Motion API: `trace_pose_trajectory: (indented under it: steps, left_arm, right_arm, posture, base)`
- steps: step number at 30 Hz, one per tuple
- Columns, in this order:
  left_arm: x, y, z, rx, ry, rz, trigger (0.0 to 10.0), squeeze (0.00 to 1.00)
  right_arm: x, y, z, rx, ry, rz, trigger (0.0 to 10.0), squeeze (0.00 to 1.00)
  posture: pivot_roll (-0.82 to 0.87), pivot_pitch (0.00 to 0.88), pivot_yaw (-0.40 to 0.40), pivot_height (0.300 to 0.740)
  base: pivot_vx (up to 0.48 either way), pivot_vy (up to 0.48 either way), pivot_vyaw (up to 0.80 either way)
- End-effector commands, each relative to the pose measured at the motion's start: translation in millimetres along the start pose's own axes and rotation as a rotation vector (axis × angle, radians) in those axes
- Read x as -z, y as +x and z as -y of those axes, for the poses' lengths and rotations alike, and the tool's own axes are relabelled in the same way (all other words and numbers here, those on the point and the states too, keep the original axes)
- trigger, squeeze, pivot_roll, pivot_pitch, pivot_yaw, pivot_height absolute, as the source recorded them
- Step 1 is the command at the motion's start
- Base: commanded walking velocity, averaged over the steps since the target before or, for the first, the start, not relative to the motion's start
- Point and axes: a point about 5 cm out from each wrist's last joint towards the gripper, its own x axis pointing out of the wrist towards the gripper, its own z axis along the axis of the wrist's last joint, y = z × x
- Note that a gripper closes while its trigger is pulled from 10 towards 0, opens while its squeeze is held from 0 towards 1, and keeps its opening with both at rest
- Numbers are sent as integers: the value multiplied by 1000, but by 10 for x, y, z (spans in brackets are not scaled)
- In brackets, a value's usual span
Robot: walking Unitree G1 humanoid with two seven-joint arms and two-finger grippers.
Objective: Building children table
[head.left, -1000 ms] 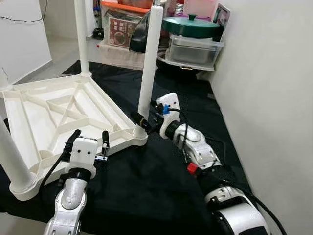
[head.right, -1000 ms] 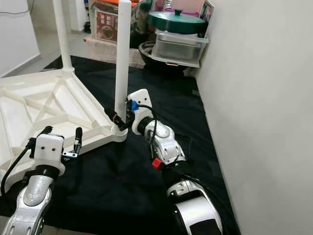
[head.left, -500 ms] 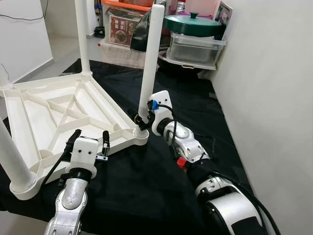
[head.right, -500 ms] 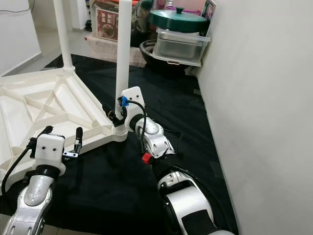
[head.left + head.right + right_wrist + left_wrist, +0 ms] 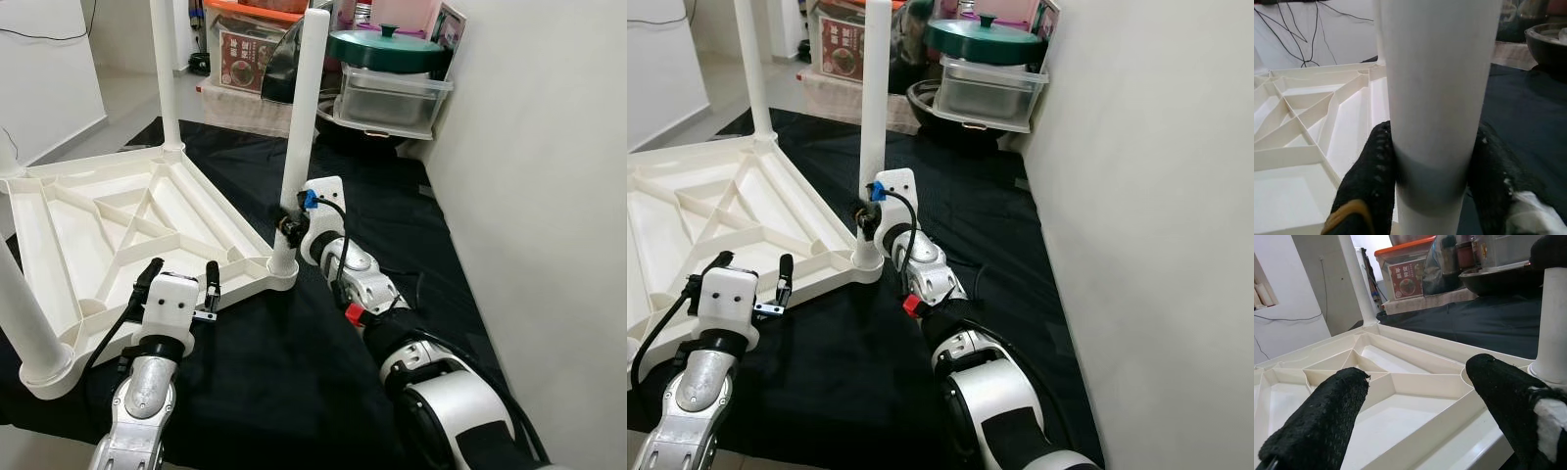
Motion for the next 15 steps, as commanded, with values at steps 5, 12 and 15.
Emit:
trace_pose_trajectory:
  steps: [5,12,15]
  left_arm:
    - [16,2,38,7,1,-10,10000,0]
    - [21,-3,43,9,1,-12,10000,0]
    - [22,-6,38,5,2,-13,10000,0]
  right_arm:
    - [19,-4,118,96,60,-6,0,0]
    - [118,-75,285,163,99,-31,0,0]
    - [110,-127,401,192,114,-20,0,0]
  posture:
    - [139,0,-163,740]
    - [131,0,-160,740]
    - [130,0,-160,740]
  base:
    - [0,0,0]
    - [0,0,0]
    - [0,0,0]
